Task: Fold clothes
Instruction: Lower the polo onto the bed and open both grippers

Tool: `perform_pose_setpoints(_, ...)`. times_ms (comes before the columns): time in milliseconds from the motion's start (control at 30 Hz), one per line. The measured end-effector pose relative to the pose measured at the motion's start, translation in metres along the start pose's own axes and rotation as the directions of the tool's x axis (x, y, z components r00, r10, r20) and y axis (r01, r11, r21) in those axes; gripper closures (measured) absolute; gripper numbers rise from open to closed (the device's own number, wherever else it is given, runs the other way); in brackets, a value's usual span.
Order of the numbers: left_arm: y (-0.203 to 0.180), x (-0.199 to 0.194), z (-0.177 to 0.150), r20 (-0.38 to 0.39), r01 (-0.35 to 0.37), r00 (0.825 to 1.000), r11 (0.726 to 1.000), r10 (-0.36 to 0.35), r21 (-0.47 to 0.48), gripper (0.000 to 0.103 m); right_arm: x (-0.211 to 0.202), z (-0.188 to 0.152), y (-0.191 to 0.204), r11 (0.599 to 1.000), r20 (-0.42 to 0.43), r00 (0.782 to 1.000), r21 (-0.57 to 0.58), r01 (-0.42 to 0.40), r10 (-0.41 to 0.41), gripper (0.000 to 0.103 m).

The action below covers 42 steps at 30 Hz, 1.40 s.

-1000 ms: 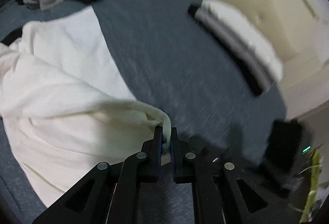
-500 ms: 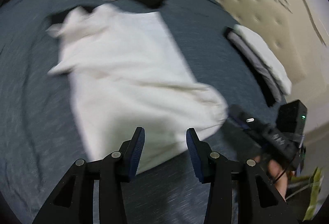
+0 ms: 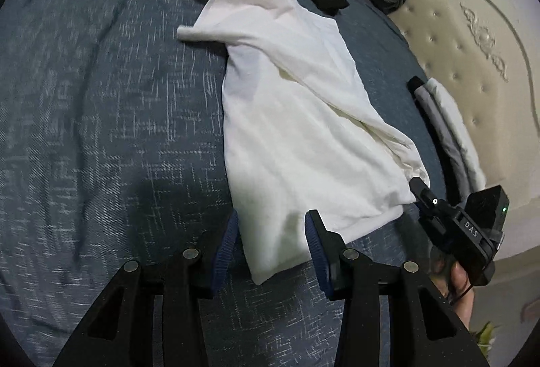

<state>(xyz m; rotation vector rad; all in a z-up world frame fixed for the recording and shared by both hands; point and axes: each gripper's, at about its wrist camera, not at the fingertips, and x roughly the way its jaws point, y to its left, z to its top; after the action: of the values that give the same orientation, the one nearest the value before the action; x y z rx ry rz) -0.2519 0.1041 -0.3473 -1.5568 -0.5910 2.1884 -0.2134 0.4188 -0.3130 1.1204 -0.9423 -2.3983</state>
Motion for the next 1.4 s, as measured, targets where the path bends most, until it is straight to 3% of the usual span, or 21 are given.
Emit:
perform_pose_setpoints(133,0.005,0.008,-0.005,-0.012,0.008,1.000,1.000,-0.008,0.001,0.095,-0.007,0.002,0.002,1.000,0.024,1.000,0.005,-0.009,0.009,0.094)
perform_pose_setpoints(167,0.005,0.009,-0.006,-0.014,0.006,1.000,1.000,-0.006,0.004,0.099,-0.008,0.003,0.003,1.000,0.029,1.000,0.004,-0.008,0.008,0.094)
perform_pose_setpoints(367,-0.002,-0.006,-0.007,0.004,0.012,1.000,0.999,-0.012,0.048,0.100,-0.023,0.006,-0.005,0.994,0.047,0.996,0.077,-0.076,0.073,0.095)
perform_pose_setpoints(500,-0.006,-0.011,-0.011,-0.002,0.007,1.000,0.997,-0.007,0.071,0.100,-0.034,0.005,-0.011,0.994,0.053,0.998,0.105,-0.043,0.038,0.096)
perform_pose_setpoints(600,-0.003,0.003,-0.015,-0.030,-0.035,0.999,0.995,0.038,0.089,0.100,-0.035,-0.002,-0.018,0.991,0.025,1.000,0.135,-0.004,0.001,0.096)
perform_pose_setpoints(733,0.001,0.014,-0.016,-0.034,-0.049,0.998,0.996,0.051,0.072,0.100,-0.020,-0.007,-0.026,0.989,-0.011,0.995,0.114,0.098,-0.097,0.096)
perform_pose_setpoints(967,-0.001,0.014,-0.018,-0.030,-0.050,0.998,0.996,0.053,0.077,0.099,-0.017,0.000,-0.023,0.984,0.013,0.984,0.031,0.174,-0.175,0.096)
perform_pose_setpoints(1267,-0.004,0.001,-0.030,-0.013,-0.044,0.999,0.995,0.045,0.090,0.094,-0.026,0.005,-0.009,0.992,0.060,0.991,-0.005,0.123,-0.122,0.093)
perform_pose_setpoints(1400,-0.001,0.007,-0.032,-0.023,-0.031,0.999,0.997,0.033,0.075,0.093,-0.022,0.005,-0.006,0.990,0.046,0.989,-0.020,0.141,-0.140,0.093)
